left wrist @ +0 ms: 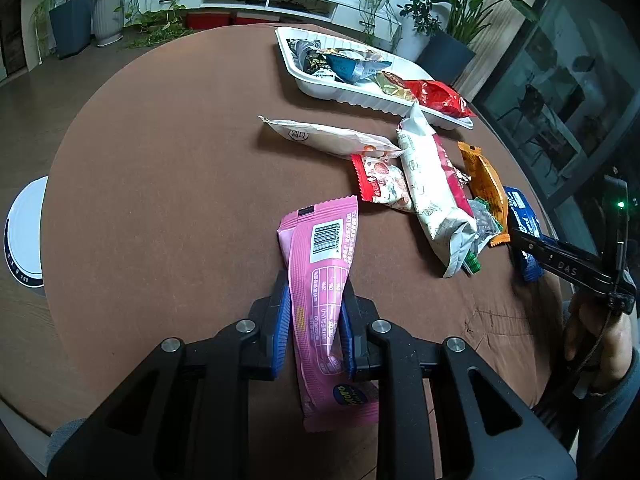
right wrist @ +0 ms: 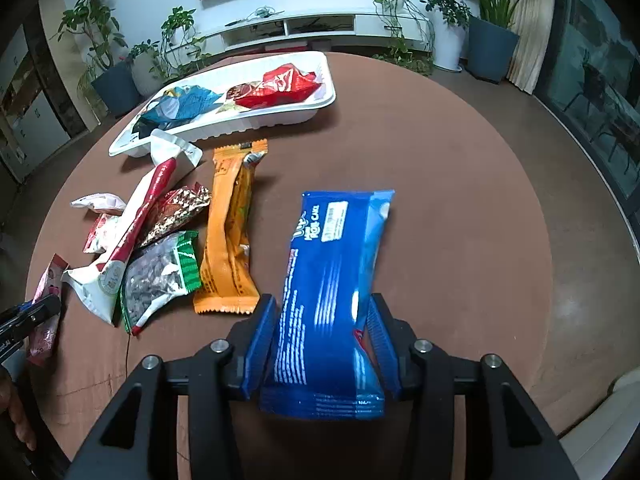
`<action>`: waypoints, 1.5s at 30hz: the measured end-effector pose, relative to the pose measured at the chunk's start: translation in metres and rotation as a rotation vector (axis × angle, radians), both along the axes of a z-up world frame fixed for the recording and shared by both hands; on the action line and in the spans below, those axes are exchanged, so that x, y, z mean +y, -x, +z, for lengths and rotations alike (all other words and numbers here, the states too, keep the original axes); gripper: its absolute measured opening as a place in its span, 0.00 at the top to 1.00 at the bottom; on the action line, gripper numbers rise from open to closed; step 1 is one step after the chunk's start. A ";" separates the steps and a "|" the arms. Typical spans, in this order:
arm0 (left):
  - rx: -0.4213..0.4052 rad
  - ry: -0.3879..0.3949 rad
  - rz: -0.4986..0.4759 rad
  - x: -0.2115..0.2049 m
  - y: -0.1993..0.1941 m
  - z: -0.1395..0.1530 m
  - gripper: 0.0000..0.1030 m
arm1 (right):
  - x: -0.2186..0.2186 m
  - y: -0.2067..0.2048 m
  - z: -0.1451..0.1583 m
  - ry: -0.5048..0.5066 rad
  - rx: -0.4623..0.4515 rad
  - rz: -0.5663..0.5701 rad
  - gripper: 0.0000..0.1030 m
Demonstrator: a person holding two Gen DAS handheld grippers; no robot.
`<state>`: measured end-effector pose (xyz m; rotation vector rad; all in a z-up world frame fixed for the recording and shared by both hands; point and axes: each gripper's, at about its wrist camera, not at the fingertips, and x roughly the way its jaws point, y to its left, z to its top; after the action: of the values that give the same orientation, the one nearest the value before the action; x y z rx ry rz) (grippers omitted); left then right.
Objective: Organize snacks
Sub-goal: 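Grasp the pink bar with the left gripper while the right grasps the blue cake packet, then carry the pink bar into the tray with the left gripper while the right carries the blue packet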
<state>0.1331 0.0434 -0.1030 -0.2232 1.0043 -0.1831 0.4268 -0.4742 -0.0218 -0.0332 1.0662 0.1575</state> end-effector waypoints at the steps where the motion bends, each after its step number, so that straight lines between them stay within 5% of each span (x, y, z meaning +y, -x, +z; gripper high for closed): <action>1: -0.001 0.000 0.000 0.000 0.001 0.000 0.81 | 0.001 -0.001 -0.001 0.005 -0.005 0.004 0.51; 11: -0.010 0.011 0.005 0.003 0.004 0.000 0.81 | -0.009 -0.003 0.000 -0.024 -0.019 -0.016 0.71; 30: -0.018 0.097 0.018 0.010 0.007 0.006 0.82 | -0.038 0.017 0.026 -0.206 -0.048 -0.074 0.72; 45: -0.134 0.133 0.048 0.037 -0.031 0.071 0.82 | -0.095 -0.010 0.058 -0.284 -0.115 -0.189 0.73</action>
<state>0.1642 0.0799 -0.0323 -0.3514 0.8542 -0.2185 0.4371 -0.5696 0.0360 0.3101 0.9188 0.1333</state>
